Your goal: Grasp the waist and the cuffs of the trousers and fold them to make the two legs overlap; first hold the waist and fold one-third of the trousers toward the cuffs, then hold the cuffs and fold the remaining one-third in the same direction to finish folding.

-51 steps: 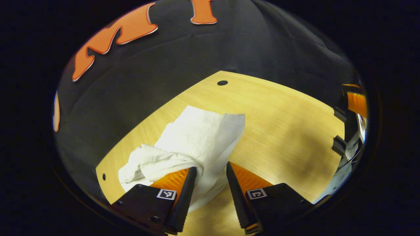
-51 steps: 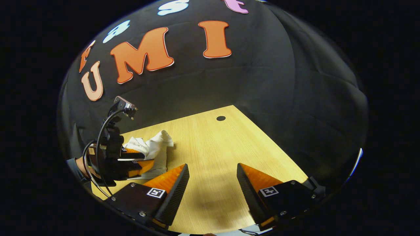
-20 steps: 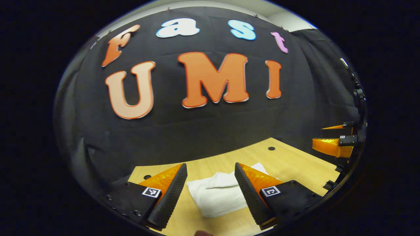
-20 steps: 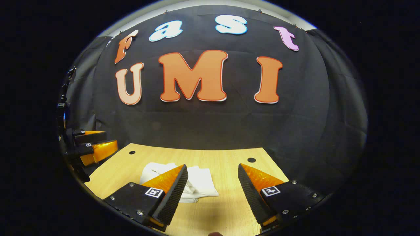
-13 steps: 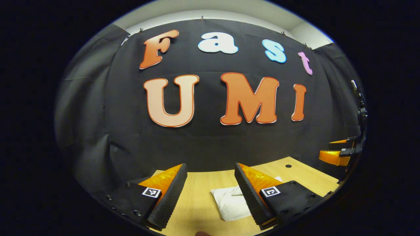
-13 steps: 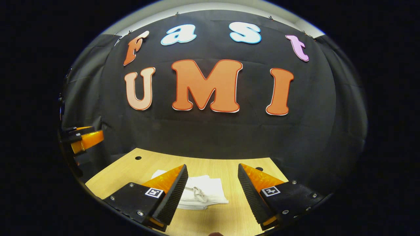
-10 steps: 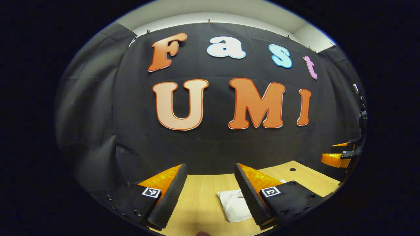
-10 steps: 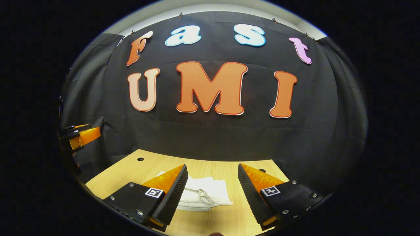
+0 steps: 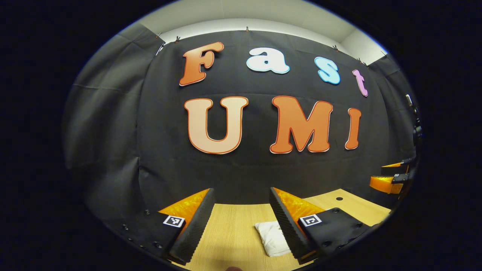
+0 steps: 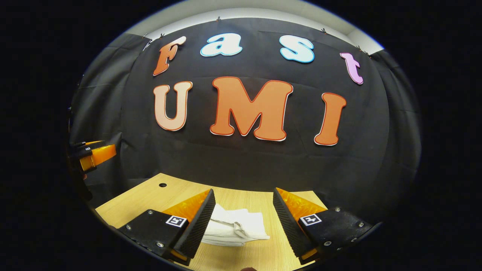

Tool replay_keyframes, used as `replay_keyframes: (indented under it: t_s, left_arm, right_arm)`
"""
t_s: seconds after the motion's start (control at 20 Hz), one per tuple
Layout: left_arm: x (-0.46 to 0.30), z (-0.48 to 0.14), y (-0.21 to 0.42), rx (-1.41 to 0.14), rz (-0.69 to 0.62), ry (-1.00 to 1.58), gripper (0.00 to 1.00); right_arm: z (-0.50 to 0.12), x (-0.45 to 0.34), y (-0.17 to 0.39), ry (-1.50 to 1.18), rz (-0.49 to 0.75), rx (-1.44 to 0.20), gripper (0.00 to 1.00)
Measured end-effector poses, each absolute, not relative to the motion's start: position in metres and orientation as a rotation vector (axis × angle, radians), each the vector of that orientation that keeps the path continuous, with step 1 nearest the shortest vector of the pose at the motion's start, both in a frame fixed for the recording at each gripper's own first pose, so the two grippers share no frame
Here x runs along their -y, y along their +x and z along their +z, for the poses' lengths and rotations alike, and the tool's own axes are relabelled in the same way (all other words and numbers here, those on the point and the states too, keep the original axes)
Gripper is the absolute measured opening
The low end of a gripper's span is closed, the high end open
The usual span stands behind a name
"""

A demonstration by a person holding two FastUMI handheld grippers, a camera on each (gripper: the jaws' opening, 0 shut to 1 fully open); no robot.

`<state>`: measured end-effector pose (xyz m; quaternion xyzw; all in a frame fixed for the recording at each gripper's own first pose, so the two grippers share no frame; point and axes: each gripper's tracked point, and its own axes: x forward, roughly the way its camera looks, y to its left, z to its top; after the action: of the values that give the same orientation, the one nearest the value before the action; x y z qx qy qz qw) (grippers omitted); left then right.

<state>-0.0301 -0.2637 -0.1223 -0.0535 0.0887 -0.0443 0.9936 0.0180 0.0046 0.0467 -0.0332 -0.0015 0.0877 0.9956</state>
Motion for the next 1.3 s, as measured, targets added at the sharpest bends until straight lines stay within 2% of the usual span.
replay_keyframes:
  t_s: [0.25,0.3,0.65,1.3]
  left_arm:
    - [0.262,-0.12,-0.029,-0.172,-0.105,-0.121,0.95]
    - [0.263,-0.12,-0.028,-0.169,-0.104,-0.119,0.97]
    - [0.263,-0.122,-0.028,-0.184,-0.096,-0.118,0.93]
    - [0.263,-0.116,-0.021,-0.17,-0.106,-0.095,0.95]
  right_arm:
    - [0.045,-0.005,0.021,-0.064,0.166,-0.001,0.94]
    - [0.046,-0.005,0.021,-0.065,0.163,-0.001,0.94]
    - [0.044,-0.009,0.024,-0.073,0.159,-0.005,0.94]
    - [0.044,-0.014,0.026,-0.075,0.155,-0.018,0.94]
